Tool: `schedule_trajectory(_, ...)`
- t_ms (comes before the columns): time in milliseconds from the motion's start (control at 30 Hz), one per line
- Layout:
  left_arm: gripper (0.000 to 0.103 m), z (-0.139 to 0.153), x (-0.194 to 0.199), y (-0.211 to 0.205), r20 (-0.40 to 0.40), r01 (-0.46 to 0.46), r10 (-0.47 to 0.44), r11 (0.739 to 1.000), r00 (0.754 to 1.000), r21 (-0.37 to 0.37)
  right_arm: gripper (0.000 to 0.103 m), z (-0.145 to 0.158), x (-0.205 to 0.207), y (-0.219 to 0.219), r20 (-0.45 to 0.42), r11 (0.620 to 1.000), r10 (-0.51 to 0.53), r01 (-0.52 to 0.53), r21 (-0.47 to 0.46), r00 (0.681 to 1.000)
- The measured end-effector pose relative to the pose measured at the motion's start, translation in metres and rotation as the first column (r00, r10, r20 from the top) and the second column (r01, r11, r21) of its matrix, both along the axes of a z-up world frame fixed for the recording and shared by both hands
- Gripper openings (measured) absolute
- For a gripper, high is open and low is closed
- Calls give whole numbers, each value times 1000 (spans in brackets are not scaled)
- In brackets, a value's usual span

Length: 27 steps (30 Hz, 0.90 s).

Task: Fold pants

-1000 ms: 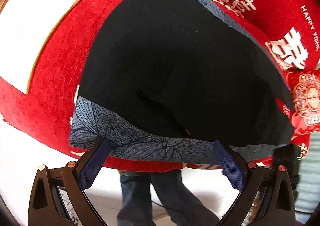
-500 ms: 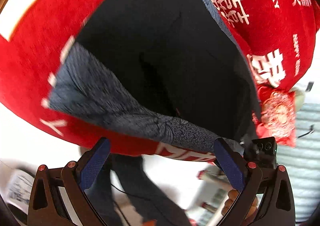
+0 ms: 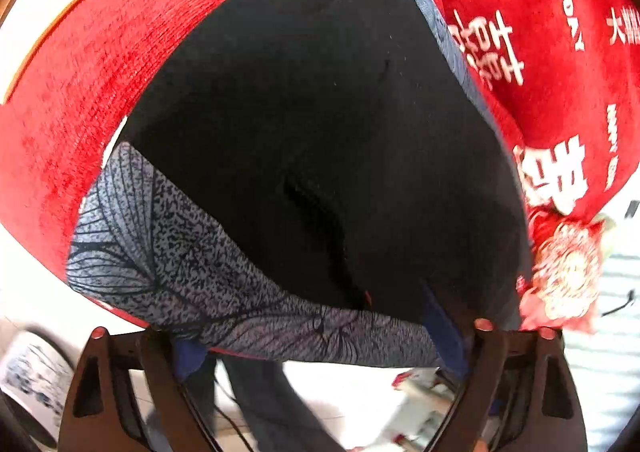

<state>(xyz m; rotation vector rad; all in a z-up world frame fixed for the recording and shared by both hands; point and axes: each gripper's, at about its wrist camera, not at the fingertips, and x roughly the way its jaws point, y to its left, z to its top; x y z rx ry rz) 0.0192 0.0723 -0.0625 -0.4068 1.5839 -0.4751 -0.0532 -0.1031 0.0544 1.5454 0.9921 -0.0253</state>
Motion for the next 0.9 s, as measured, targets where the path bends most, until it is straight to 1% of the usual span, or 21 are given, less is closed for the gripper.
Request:
schedule_trajectory(67,78,1,1,3,0,10,-10,1000,1000,10,65,-7,-10,-1,-45,999,-33,33,16,998)
schedule_trajectory(100,75,0,2,4,-7,8,-8,1000,1000,17,63,-10,-18,-2,-72,998,-60,63,32,996)
schedule_trajectory(133,67,0,2,6,-8,9,-9,1000,1000,23,50,-14,-25,-4,-96,994,-93,98,51,991)
schedule_trajectory(167,56,0,2,8,-7,15,-15,999,1000,31,39,-19,-33,-6,-125,986,-134,145,78,983)
schedule_trajectory(200,49,0,3,9,-6,27,-27,999,1000,38,21,-24,-39,-9,-155,977,-170,187,105,973)
schedule_trajectory(233,36,0,2,12,-6,36,-36,998,999,44,17,-26,-44,-10,-172,969,-197,219,118,965)
schedule_trajectory(267,34,1,3,14,-9,43,-43,998,999,44,16,-24,-44,-11,-174,968,-205,226,112,963)
schedule_trajectory(367,32,15,6,17,8,50,-50,998,999,39,14,-3,-27,-16,-131,987,-141,151,64,981)
schedule_trajectory(467,32,42,10,15,39,54,-55,998,998,21,14,19,-7,-31,-87,993,-99,104,54,991)
schedule_trajectory(567,32,74,22,0,86,53,-54,998,995,18,14,36,18,-55,-52,998,-42,44,52,998)
schedule_trajectory(667,32,106,48,-29,169,62,-64,998,984,17,13,50,57,-87,-23,999,16,-15,43,1000)
schedule_trajectory(767,32,127,85,-62,248,59,-61,998,967,15,13,58,104,-124,-12,998,57,-57,36,998)
schedule_trajectory(833,33,131,114,-85,297,52,-58,998,953,29,13,56,133,-147,-16,994,102,-101,30,995)
schedule_trajectory(867,33,129,129,-95,313,51,-60,998,948,37,13,50,149,-159,-26,990,135,-134,31,991)
schedule_trajectory(900,36,124,145,-107,331,49,-63,997,942,53,14,44,161,-170,-36,987,158,-157,31,987)
